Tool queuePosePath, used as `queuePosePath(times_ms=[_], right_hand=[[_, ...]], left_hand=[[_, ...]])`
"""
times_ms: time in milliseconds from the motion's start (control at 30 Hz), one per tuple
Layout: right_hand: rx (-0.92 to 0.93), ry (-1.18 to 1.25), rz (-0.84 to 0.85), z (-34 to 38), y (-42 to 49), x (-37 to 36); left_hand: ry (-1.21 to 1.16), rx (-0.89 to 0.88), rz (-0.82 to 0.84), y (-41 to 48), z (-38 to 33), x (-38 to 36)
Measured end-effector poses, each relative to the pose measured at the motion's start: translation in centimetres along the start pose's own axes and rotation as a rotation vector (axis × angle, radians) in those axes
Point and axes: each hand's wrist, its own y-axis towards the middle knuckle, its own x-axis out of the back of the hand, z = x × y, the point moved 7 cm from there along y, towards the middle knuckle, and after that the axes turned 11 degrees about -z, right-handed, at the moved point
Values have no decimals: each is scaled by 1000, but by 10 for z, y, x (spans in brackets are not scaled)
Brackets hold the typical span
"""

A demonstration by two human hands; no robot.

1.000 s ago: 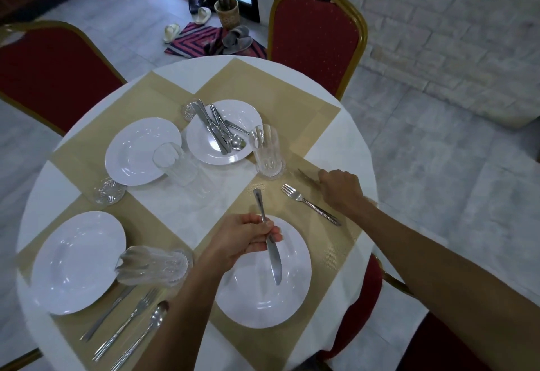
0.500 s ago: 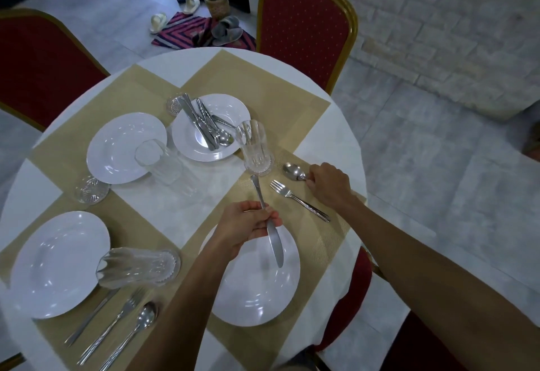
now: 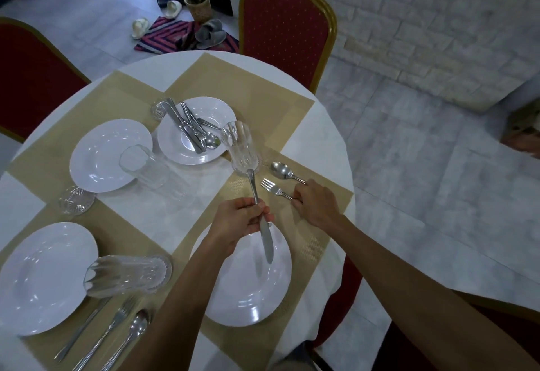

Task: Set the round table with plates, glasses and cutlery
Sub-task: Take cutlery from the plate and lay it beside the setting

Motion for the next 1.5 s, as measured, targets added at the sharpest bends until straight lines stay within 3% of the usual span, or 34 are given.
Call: queuePosePath(times_ms=[133, 267, 400, 533, 767, 867, 1033, 1233, 1500], right_hand=[[-75, 60, -103, -2, 5, 33], [-276, 383, -186, -11, 12, 84], [-418, 581, -127, -30, 3, 111], [-433, 590, -97, -44, -26, 110], [-488, 751, 89, -43, -71, 68], [-519, 792, 106, -40, -77, 51], [-603, 836, 72, -32, -83, 24], [-691, 843, 73, -28, -86, 3], [-421, 435, 93, -29, -81, 5]], left_hand=[[54, -4, 35, 6, 2, -10], [239, -77, 53, 8, -10, -30], [426, -208, 96, 17, -22, -55], [905, -545, 112, 22, -46, -73], [1349, -775, 238, 26, -31, -96], [1379, -894, 186, 26, -27, -92], [1349, -922, 18, 35, -22, -63], [1399, -1048, -25, 6, 11, -73], [1429, -1107, -100, 11, 34, -83]])
